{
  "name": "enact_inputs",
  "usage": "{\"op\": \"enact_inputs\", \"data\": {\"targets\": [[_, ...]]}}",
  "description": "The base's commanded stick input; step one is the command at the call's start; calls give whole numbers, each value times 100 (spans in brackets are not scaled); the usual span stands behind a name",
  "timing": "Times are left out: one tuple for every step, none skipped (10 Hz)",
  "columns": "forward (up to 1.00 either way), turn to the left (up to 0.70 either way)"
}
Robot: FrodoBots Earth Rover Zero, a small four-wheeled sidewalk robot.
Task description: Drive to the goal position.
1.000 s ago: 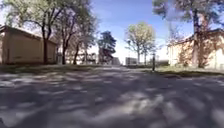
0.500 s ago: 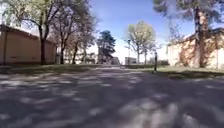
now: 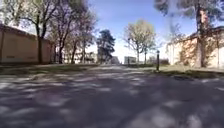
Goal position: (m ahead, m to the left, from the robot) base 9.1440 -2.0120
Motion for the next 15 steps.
{"op": "enact_inputs", "data": {"targets": [[100,0],[100,0],[100,0],[100,0],[100,0],[100,0],[100,0],[100,0],[100,0],[100,0],[100,0],[100,0],[100,0],[100,0],[100,0]]}}
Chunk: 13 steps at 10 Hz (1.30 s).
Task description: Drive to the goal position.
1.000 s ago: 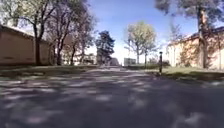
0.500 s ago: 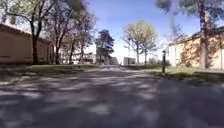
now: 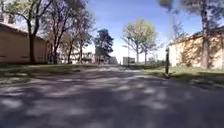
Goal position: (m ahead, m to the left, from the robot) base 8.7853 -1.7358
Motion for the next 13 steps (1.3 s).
{"op": "enact_inputs", "data": {"targets": [[100,0],[100,0],[100,0],[100,0],[100,0],[100,0],[100,0],[100,0],[100,0],[100,0],[100,0],[100,0],[100,0]]}}
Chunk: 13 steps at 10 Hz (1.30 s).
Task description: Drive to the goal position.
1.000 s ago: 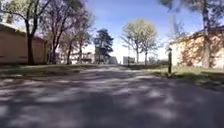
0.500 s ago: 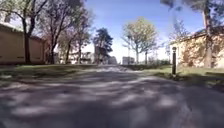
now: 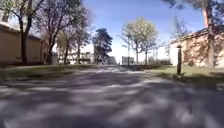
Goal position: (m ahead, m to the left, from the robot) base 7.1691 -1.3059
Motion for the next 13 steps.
{"op": "enact_inputs", "data": {"targets": [[100,0],[100,0],[100,0],[100,0],[100,0],[100,0],[100,0],[100,0],[100,0],[100,0],[100,0],[100,0],[100,0]]}}
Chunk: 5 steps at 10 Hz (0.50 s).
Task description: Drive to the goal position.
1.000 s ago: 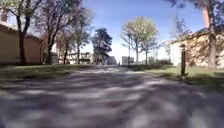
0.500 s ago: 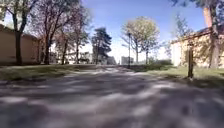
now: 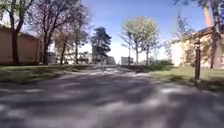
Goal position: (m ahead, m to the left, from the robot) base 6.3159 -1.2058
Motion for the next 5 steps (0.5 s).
{"op": "enact_inputs", "data": {"targets": [[100,0],[100,0],[100,0],[100,0],[100,0]]}}
